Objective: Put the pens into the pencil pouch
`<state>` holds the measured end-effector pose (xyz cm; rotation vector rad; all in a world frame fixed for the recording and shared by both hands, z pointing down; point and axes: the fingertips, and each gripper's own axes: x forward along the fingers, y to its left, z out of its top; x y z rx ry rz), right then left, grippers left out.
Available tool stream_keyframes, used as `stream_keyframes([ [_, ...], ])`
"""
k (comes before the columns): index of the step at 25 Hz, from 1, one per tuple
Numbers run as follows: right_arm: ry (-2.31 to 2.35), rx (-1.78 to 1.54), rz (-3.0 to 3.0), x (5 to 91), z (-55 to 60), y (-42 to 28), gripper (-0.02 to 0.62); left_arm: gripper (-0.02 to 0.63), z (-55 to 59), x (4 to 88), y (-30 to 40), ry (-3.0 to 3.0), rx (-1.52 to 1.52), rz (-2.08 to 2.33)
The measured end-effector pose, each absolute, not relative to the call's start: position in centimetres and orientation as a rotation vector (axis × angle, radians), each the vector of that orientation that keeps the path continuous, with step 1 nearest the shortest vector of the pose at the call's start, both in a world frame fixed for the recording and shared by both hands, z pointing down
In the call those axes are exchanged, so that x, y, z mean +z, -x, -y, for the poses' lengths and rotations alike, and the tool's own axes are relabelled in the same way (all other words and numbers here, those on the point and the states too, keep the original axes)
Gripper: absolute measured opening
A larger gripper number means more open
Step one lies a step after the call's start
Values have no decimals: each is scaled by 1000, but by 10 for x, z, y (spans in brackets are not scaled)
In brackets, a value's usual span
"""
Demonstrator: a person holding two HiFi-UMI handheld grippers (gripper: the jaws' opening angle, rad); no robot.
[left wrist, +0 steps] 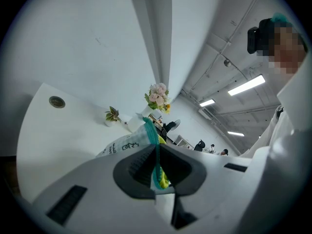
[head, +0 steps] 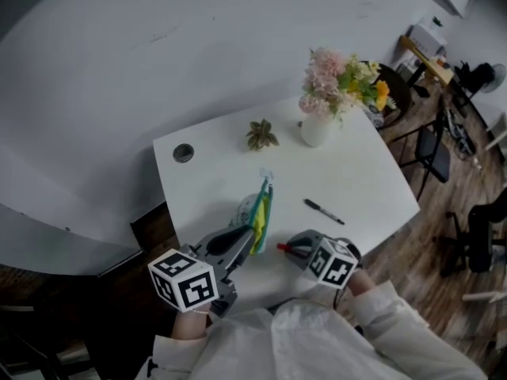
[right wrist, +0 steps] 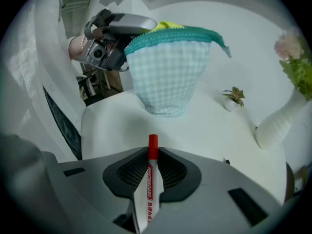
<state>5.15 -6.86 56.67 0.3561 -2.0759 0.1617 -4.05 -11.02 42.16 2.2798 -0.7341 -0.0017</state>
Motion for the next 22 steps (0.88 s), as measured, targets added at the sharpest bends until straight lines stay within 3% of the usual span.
stream_keyframes([
  [22,-859,30,2666,381,133,-11,61,29,111,421,40,-2277,9,762],
])
